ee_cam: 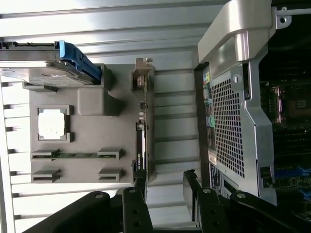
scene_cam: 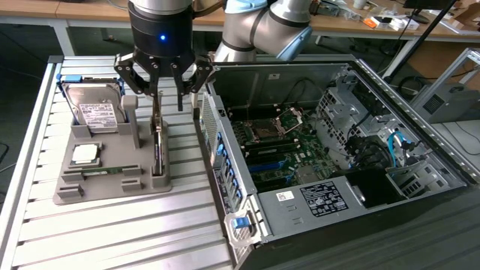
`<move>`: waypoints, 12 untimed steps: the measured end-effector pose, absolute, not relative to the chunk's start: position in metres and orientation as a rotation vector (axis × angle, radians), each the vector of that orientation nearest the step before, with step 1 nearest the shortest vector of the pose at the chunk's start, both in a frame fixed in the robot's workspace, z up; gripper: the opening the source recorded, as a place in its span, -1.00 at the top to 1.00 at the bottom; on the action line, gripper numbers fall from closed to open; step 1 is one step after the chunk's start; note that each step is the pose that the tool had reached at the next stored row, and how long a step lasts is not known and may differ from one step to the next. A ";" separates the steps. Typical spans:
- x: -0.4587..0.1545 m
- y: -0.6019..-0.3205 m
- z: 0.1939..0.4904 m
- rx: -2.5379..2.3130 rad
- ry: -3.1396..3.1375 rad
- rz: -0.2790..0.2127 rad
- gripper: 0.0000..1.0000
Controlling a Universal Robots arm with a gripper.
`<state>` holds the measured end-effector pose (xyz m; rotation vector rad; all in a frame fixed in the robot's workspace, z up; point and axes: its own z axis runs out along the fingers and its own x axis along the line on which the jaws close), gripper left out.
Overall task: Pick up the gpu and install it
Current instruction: 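Pick up the gpu and move the gpu toward the slot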
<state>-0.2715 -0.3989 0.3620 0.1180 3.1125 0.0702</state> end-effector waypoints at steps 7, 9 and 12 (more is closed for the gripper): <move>-0.272 -0.399 0.358 0.118 3.112 0.070 0.13; -0.272 -0.399 0.357 0.118 3.112 0.070 0.13; -0.274 -0.399 0.355 0.118 3.112 0.070 0.13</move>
